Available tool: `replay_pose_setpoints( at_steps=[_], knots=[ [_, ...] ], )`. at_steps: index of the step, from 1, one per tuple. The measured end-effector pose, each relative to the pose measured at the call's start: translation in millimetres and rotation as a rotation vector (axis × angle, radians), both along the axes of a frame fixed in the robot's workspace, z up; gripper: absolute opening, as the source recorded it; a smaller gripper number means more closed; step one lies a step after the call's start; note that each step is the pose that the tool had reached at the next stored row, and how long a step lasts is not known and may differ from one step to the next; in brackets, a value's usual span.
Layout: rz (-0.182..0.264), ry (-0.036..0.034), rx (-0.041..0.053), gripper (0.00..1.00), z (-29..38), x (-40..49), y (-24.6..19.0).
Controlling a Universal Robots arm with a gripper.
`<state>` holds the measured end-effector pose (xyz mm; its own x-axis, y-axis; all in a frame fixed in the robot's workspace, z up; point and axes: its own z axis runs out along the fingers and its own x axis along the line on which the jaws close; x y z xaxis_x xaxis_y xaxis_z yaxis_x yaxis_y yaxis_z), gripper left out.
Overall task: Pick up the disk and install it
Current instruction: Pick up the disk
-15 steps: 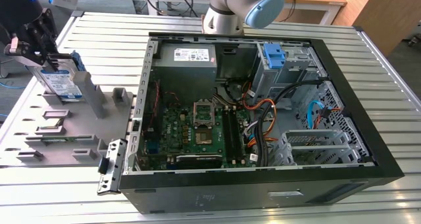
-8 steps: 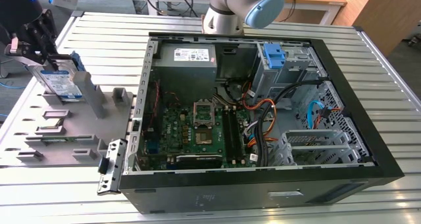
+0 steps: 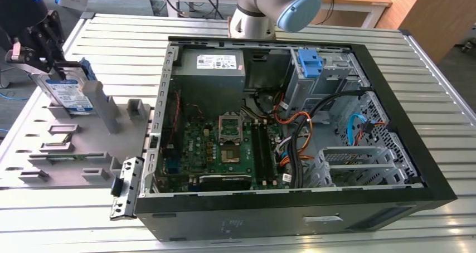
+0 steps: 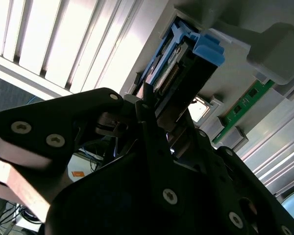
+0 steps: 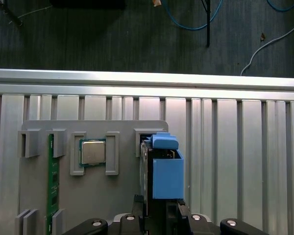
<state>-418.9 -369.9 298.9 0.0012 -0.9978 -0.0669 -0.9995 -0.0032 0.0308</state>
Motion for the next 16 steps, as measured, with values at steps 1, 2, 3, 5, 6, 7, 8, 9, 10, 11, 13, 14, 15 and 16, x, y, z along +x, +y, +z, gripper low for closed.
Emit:
replay_pose_setpoints(
  at_steps=[1, 2, 3, 5, 6, 7, 8, 9, 10, 11, 13, 14, 15, 16],
  knots=[
    [0.0, 0.0, 0.0, 0.35, 0.0, 0.0, 0.0],
    [0.0, 0.0, 0.0001, 0.35, 0.0, 0.0, 0.0],
    [0.0, 0.0, 0.0001, 0.35, 0.0, 0.0, 0.0],
    [0.0, 0.0, 0.0001, 0.35, 0.0, 0.0, 0.0],
    [0.0, 0.0, 0.0001, 0.35, 0.0, 0.0, 0.0],
    [0.0, -0.0001, 0.0002, 0.35, 0.2, -0.1, 0.0],
    [0.0, 0.0, 0.0002, 0.35, 0.9, -0.1, 0.0],
    [0.0, -0.0001, 0.0003, 0.35, 1.9, 0.0, 0.0],
    [0.0, 0.0, 0.0002, 0.35, 3.2, 0.0, 0.0],
    [0.0, 0.0, 0.0002, 0.35, 4.6, 0.0, 0.0],
    [0.0, 0.0, 0.0002, 0.35, 10.2, 0.0, 0.0],
    [0.0, -0.0001, 0.0002, 0.35, 12.0, 0.0, 0.0],
    [0.0, -0.0001, 0.0002, 0.35, 12.3, 0.0, 0.0],
    [0.0, -0.0002, 0.0002, 0.35, 12.3, 0.0, 0.0]
  ],
)
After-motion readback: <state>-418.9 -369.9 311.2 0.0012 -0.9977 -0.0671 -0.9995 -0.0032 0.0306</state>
